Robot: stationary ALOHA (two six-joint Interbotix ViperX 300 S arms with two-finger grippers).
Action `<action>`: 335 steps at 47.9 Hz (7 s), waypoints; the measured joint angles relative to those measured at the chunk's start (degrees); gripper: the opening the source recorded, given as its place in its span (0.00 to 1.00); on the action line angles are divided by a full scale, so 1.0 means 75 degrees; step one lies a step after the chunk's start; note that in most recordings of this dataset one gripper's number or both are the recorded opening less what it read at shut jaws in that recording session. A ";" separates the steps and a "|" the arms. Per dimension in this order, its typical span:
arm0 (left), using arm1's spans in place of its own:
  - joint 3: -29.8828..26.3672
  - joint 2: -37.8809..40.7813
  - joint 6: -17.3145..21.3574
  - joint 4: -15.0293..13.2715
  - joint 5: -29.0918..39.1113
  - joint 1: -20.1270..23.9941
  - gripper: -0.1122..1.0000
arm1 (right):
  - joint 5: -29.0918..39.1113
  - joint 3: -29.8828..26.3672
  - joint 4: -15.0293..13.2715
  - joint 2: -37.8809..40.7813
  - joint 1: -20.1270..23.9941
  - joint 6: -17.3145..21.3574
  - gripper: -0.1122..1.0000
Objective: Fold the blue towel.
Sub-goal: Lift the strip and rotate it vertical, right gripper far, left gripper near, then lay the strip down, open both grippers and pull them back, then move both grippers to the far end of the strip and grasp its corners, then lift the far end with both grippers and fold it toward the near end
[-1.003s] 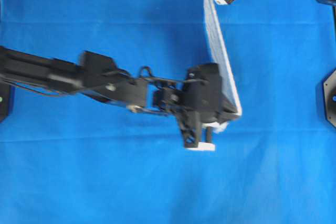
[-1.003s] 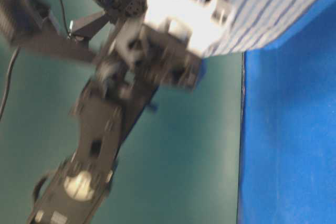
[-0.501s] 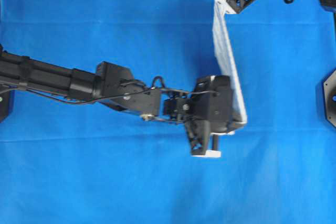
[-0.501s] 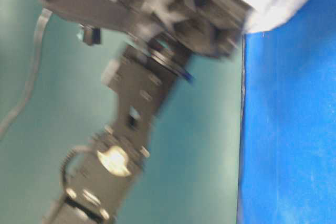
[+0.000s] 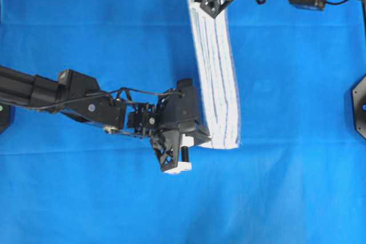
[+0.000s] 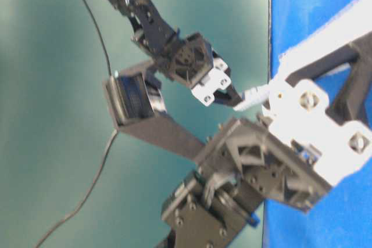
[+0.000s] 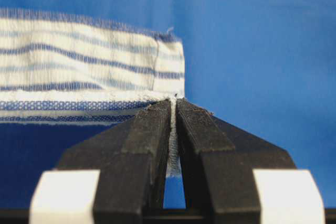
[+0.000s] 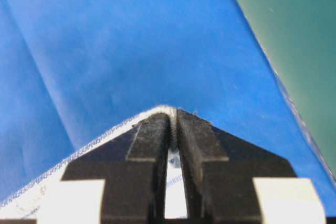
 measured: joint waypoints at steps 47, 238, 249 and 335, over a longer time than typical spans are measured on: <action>0.0352 -0.0375 0.0293 0.0082 0.0328 -0.0305 0.43 | 0.0551 -0.0070 -0.0035 0.0000 -0.0105 -0.0270 0.57; -0.0422 0.1172 0.2344 0.0105 -0.1113 0.5180 0.14 | -0.3574 0.2566 0.0762 0.0340 -0.1359 -0.0223 0.17; -0.0410 0.0809 0.2590 0.0105 -0.1102 0.5191 0.14 | -0.3551 0.2777 0.0773 -0.0305 -0.1359 -0.0187 0.17; 0.1559 -0.0984 0.1863 0.0105 -0.0938 0.0703 0.14 | -0.2215 0.4922 0.2824 -0.2883 0.3844 -0.0152 0.17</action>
